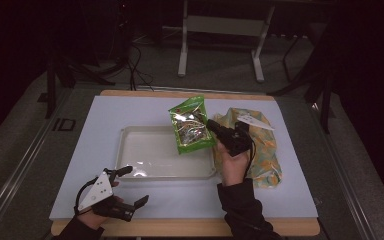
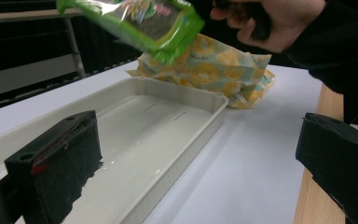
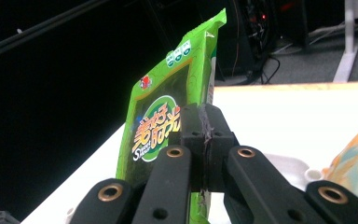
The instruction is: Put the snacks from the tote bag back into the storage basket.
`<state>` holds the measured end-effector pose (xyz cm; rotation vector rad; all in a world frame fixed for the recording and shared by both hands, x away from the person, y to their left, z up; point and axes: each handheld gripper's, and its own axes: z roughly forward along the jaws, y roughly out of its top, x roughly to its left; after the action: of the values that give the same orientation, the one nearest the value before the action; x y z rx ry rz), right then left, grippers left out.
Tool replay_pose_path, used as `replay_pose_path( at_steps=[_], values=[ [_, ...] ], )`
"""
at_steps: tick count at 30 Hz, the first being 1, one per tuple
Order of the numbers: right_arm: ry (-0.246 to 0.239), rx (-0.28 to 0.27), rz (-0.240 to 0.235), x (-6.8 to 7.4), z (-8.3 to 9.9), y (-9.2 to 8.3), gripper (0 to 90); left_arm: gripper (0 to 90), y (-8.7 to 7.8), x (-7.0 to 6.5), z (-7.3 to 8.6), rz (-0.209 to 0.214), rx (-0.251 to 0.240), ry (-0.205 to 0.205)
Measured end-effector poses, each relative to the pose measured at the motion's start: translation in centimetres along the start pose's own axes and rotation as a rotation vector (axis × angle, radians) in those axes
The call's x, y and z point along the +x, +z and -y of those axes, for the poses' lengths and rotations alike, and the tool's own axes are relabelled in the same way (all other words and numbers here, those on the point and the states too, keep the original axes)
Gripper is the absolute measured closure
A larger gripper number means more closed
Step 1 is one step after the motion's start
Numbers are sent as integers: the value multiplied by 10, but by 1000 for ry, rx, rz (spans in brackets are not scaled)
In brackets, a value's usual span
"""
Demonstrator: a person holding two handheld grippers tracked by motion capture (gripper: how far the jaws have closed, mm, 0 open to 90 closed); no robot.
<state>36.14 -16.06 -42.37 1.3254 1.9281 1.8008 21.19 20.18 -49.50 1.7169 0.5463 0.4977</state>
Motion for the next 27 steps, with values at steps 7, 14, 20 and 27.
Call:
replay_pose_path(
  at_steps=[7,14,20,27],
  values=[
    [44,23,12,-7,23,14,898,5,0,0,0,3,-1,2],
    [70,50,46,-16,52,20,898,5,0,0,0,5,0,2],
    [113,61,59,-23,69,16,897,5,1,0,0,5,0,2],
    [137,84,64,-23,89,12,896,5,1,-1,0,4,3,6]
  ],
)
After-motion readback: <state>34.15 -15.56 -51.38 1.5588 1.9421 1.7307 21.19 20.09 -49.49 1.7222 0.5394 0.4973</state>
